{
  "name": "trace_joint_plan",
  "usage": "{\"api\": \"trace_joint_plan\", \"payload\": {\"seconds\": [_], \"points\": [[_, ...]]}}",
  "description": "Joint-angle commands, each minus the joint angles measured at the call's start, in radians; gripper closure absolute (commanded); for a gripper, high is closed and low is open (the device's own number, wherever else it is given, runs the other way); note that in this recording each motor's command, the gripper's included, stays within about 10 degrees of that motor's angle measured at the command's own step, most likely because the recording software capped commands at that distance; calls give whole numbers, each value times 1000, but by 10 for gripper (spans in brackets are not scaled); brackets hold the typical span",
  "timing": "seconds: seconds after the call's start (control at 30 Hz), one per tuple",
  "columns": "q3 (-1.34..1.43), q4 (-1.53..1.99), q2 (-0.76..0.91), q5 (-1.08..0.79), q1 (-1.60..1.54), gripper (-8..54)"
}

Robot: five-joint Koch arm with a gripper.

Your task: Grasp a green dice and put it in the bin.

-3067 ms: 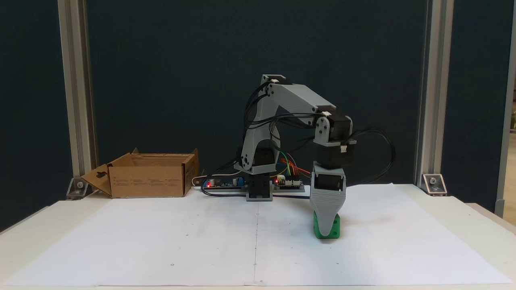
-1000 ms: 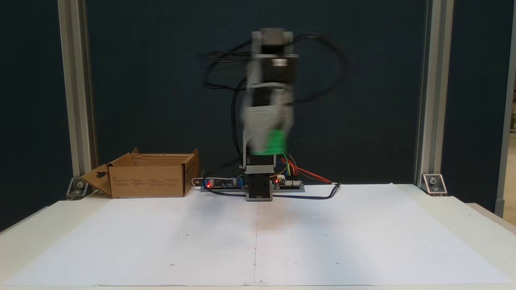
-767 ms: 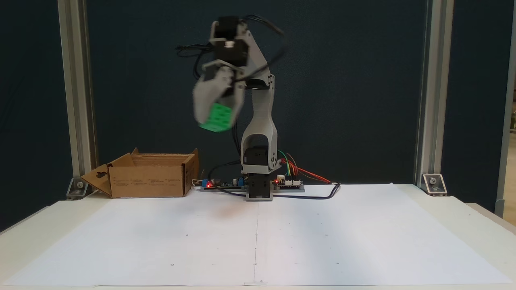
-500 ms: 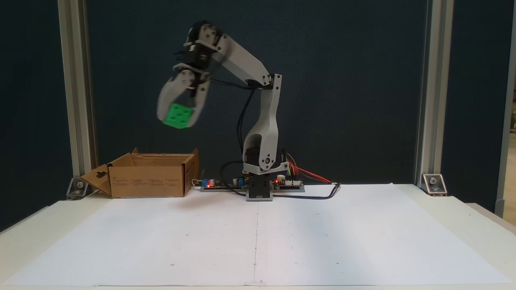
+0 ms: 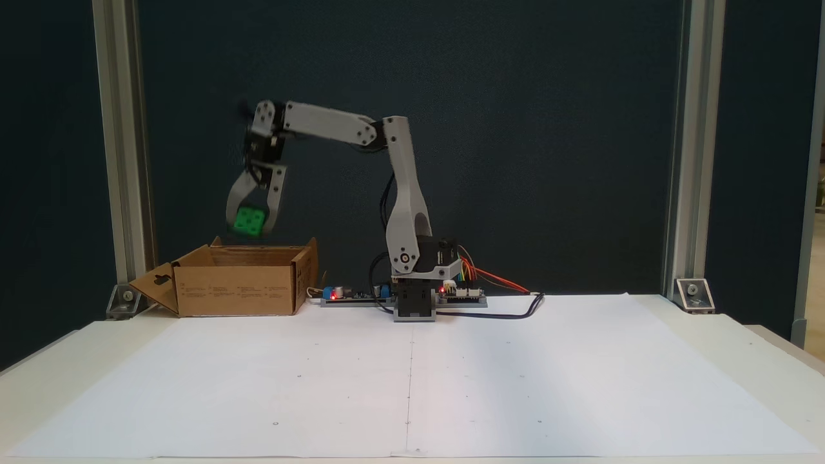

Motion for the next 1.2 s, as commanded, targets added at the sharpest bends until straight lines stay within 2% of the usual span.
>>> {"api": "trace_joint_plan", "payload": {"seconds": [0.0, 0.17, 0.37, 0.4, 0.53, 0.67, 0.8, 0.97, 1.17], "points": [[35, -54, 6, -98, 9, 341], [178, -115, 6, -98, -8, 341], [184, -169, 6, -98, -23, 326], [184, -179, 6, -97, -20, 183], [184, -206, 5, -91, -12, 22], [181, -235, 9, -61, -15, 22], [95, -244, 89, 173, -129, 22], [-144, -244, 230, 388, -448, 22], [-183, -270, 391, 650, -866, 22]]}}
